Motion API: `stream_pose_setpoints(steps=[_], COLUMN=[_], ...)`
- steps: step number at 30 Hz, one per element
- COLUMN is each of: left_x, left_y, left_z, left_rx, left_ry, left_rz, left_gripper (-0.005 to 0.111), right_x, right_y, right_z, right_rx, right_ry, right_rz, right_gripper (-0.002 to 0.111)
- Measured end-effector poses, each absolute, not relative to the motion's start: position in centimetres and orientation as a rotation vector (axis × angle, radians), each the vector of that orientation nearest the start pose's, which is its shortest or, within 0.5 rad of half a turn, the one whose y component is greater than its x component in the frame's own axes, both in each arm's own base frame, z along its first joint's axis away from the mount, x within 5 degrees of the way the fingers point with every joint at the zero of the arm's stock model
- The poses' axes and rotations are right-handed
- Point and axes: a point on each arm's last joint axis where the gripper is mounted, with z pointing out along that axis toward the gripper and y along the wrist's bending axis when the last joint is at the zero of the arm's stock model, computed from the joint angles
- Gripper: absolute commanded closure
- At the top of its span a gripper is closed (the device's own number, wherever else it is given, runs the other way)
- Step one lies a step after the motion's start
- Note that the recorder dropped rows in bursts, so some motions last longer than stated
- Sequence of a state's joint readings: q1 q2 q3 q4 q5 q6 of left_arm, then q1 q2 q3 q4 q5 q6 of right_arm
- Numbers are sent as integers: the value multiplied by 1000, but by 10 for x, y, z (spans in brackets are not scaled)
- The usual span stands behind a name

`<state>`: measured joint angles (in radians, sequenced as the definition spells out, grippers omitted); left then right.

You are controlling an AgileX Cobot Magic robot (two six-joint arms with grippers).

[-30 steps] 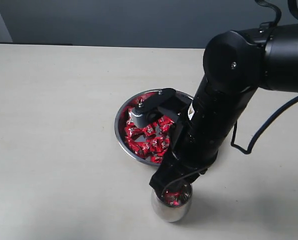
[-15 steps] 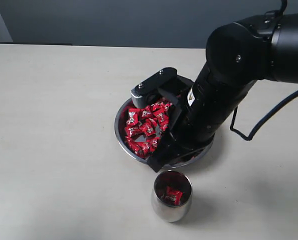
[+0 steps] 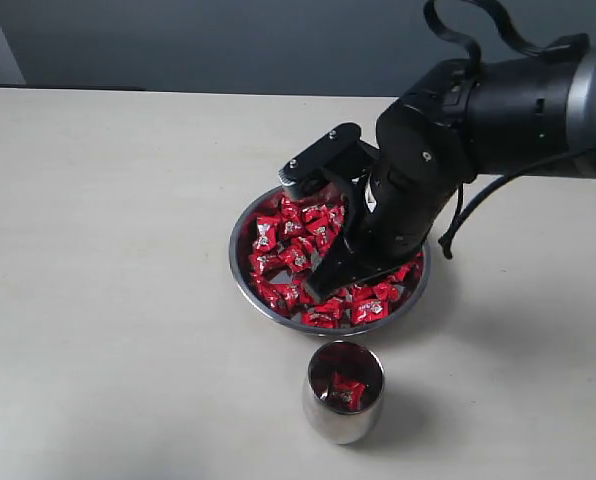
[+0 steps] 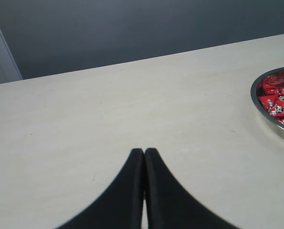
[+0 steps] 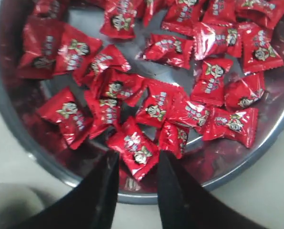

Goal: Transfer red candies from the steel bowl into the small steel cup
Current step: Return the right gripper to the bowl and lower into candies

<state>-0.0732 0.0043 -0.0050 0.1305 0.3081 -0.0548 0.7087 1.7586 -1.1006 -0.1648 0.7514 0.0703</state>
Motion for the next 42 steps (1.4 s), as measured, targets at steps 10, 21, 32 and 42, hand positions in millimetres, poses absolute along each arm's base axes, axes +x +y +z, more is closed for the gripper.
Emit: stream_pose_setpoints(steps=[10, 21, 32, 42], left_x=[55, 55, 55, 55], left_y=[0, 0, 0, 0], left_z=[187, 187, 187, 187], left_rx=[99, 99, 99, 99], left_ry=[1786, 1786, 1786, 1786], left_rz=[33, 33, 33, 33], left_gripper=[106, 106, 106, 106], right_x=[313, 318, 321, 321], right_y=[201, 208, 210, 210], right_z=[160, 141, 125, 126], right_rx=[-898, -981, -992, -991], right_ry=[2795, 2939, 2964, 2958], right_rz=[75, 53, 48, 53], right_gripper=[80, 80, 80, 109])
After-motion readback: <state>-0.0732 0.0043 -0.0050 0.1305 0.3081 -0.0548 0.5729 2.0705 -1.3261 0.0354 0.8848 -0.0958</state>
